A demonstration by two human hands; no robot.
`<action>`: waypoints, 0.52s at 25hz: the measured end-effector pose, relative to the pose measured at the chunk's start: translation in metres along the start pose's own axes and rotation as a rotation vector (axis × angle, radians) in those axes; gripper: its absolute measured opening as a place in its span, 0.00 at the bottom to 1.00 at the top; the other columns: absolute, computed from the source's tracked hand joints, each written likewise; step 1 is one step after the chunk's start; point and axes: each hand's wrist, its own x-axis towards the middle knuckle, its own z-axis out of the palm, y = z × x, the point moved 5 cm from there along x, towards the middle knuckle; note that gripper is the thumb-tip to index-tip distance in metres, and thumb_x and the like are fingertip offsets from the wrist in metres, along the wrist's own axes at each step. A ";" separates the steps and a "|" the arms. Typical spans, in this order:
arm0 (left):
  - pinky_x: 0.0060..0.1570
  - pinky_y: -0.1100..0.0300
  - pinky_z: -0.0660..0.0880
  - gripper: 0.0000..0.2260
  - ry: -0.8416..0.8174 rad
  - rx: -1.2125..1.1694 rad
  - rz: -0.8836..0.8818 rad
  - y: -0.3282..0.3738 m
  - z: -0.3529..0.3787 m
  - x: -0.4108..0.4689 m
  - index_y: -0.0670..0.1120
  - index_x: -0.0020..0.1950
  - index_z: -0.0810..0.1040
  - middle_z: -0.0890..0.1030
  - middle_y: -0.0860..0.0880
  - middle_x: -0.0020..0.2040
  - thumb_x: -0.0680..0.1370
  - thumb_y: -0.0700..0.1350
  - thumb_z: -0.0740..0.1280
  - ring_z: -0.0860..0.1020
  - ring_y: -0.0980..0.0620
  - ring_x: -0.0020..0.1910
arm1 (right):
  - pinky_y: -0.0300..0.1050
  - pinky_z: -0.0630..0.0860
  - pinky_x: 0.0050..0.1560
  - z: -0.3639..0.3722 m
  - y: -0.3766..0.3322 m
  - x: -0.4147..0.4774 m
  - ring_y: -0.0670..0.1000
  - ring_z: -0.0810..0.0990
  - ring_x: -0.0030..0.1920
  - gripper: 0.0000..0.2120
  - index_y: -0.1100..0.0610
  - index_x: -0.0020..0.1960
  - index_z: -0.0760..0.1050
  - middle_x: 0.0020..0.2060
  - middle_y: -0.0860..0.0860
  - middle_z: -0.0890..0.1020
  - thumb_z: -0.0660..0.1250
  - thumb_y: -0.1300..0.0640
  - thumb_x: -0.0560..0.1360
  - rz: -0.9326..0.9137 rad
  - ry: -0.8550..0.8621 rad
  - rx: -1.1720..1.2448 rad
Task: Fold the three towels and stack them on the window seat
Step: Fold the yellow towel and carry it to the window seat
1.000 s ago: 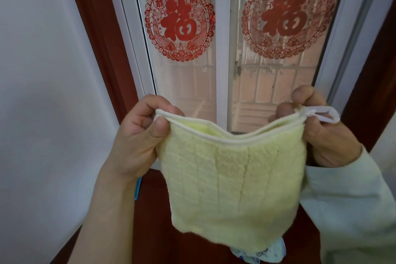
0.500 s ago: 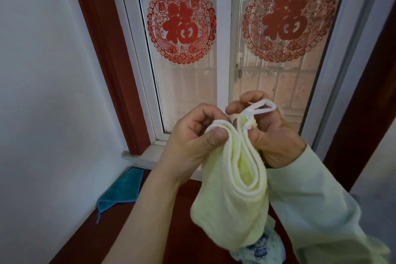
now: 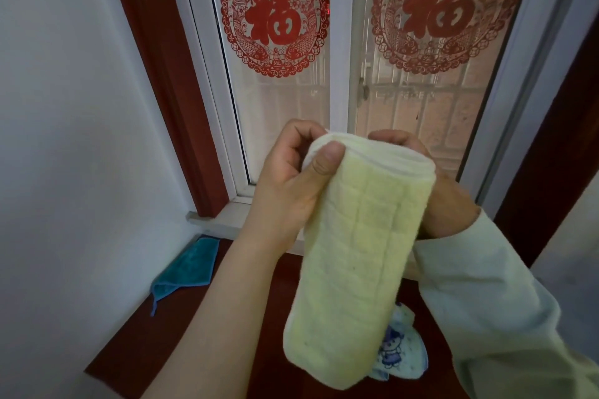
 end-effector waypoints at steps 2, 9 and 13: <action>0.40 0.64 0.76 0.06 0.106 0.106 0.029 0.004 -0.002 0.001 0.48 0.49 0.74 0.77 0.50 0.45 0.79 0.46 0.71 0.76 0.58 0.41 | 0.34 0.80 0.40 0.002 -0.002 -0.006 0.37 0.85 0.40 0.09 0.48 0.47 0.84 0.40 0.43 0.87 0.75 0.48 0.68 0.038 -0.076 0.128; 0.56 0.53 0.81 0.31 -0.024 0.047 -0.047 0.002 0.003 -0.003 0.50 0.75 0.62 0.78 0.51 0.58 0.76 0.48 0.72 0.81 0.52 0.56 | 0.60 0.78 0.59 0.008 -0.004 -0.021 0.59 0.82 0.58 0.25 0.61 0.63 0.77 0.57 0.59 0.84 0.75 0.53 0.70 -0.006 0.089 0.029; 0.64 0.46 0.78 0.51 -0.241 -0.005 -0.283 -0.027 0.001 -0.014 0.57 0.82 0.46 0.80 0.51 0.65 0.71 0.43 0.78 0.80 0.49 0.66 | 0.64 0.77 0.59 -0.002 -0.013 -0.018 0.59 0.83 0.57 0.29 0.58 0.62 0.79 0.56 0.58 0.84 0.77 0.46 0.65 0.035 0.196 0.049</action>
